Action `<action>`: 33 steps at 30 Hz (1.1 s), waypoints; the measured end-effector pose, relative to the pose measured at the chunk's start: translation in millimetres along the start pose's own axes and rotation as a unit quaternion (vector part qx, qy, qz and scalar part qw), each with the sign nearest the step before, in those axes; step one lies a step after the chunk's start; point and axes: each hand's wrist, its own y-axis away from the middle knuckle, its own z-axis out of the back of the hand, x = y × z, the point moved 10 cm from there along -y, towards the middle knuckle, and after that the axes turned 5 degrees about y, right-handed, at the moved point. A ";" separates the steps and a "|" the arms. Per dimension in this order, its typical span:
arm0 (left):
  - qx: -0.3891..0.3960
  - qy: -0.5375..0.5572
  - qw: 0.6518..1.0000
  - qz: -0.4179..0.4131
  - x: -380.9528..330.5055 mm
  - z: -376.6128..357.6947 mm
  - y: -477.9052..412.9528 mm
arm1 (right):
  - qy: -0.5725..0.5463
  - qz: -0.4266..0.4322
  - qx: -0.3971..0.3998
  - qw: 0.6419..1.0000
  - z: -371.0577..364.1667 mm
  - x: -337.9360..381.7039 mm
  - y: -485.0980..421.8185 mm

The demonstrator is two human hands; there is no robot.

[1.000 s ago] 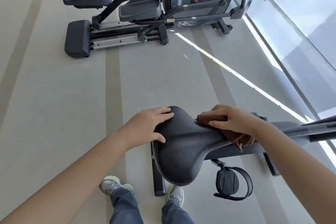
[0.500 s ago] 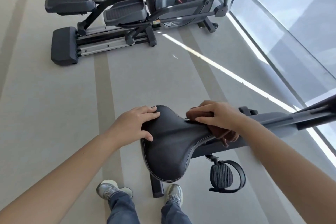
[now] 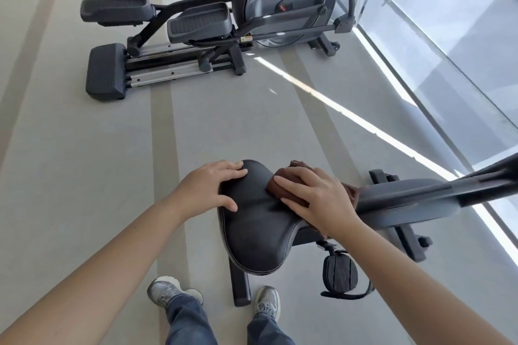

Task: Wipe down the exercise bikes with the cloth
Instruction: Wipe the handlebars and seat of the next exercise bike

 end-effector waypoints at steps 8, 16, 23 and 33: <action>-0.010 0.007 1.000 0.016 0.5 -5.4 5.4 | 0.028 -0.115 -0.064 0.991 -3.2 15.1 -5.4; -0.024 0.003 0.999 0.028 -2.4 -4.1 8.9 | 0.056 -0.106 -0.099 0.988 5.2 20.9 27.2; -0.033 -0.002 0.999 0.033 -1.0 -7.0 12.1 | -0.041 -0.221 0.022 0.974 -24.9 9.2 -29.6; -0.153 -0.089 0.984 0.025 -8.3 -12.2 43.0 | 0.036 -0.207 0.054 0.976 -30.1 18.4 -11.5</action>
